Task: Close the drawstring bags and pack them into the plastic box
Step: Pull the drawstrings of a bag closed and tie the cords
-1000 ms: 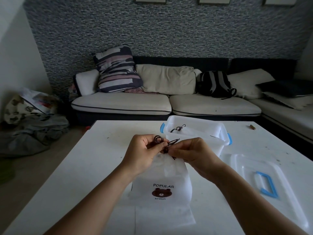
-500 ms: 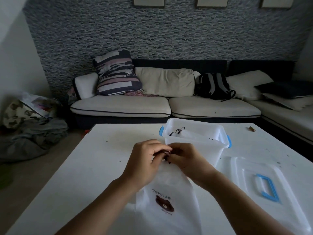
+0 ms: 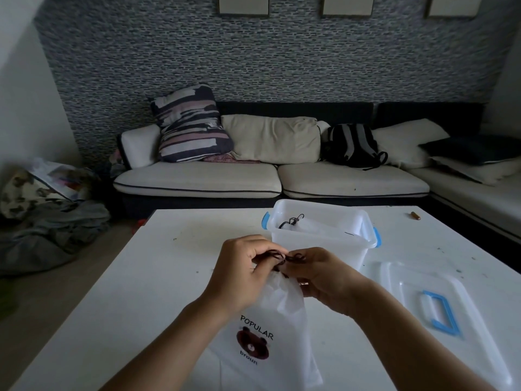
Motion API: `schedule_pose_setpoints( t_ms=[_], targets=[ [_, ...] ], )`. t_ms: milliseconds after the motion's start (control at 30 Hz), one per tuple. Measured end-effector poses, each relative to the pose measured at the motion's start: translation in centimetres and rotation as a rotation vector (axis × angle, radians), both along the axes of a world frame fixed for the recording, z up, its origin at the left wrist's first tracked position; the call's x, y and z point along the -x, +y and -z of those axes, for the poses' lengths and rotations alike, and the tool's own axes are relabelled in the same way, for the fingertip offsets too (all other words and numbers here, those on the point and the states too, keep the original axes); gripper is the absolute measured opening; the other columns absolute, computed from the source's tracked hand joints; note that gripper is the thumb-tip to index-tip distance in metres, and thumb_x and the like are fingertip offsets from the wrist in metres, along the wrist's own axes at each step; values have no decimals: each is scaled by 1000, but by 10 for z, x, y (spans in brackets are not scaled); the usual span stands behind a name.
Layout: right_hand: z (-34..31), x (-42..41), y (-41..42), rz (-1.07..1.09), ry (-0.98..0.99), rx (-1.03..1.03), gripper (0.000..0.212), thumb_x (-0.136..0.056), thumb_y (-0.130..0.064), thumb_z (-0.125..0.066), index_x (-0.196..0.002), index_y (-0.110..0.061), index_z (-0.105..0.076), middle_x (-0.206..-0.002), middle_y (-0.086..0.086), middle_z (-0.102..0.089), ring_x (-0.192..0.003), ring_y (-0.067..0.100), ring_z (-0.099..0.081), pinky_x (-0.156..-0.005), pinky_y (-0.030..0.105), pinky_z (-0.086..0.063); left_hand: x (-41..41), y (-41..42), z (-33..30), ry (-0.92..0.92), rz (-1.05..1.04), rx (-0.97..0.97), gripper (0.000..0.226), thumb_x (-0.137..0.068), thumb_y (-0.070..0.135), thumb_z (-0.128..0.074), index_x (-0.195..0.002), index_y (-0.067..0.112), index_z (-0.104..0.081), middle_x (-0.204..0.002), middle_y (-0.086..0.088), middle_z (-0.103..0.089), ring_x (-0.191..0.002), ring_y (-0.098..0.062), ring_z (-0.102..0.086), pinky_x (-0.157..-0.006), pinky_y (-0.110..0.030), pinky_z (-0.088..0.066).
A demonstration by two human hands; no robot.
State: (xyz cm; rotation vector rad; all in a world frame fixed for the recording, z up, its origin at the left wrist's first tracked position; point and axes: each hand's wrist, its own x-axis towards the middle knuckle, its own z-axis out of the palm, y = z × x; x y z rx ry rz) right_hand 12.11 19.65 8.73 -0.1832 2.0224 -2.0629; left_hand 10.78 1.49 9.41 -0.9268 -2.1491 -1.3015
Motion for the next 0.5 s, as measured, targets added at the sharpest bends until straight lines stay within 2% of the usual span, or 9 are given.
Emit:
schedule_pose_setpoints(
  t_ms=[133,233,333,500],
  targets=[
    [-2,1,-2,31,-3,16,16,-90,-4,-66,-102,1,-75,-98,16,-73,-87,25,-71,-78,37,-58,3,-4,-1,-64,3,-38,19,-84,-1,-74,-91,15,-81,-84,11,-76,-83,-3,-71,-75,-17,-54],
    [-3,1,-3,-40,-100,138,34,-84,-13,-72,-114,3,-70,-111,21,-69,-100,31,-67,-90,41,-54,3,-3,-4,-247,47,-175,17,-85,-1,-73,-89,14,-80,-85,6,-78,-84,-7,-74,-76,-19,-56],
    [-4,-1,-8,-165,-198,306,42,-86,-16,-66,-122,6,-65,-115,24,-67,-103,35,-66,-93,41,-53,2,-3,-5,-405,116,-308,20,-86,-4,-71,-85,14,-78,-84,-2,-78,-82,-12,-75,-71,-17,-55],
    [-5,-5,-23,-266,-214,413,36,-101,-23,-46,-125,-4,-64,-113,18,-69,-102,30,-69,-92,38,-55,3,-7,-9,-429,133,-387,19,-85,-4,-71,-83,13,-78,-81,-4,-78,-79,-12,-74,-72,-17,-54]
  ],
)
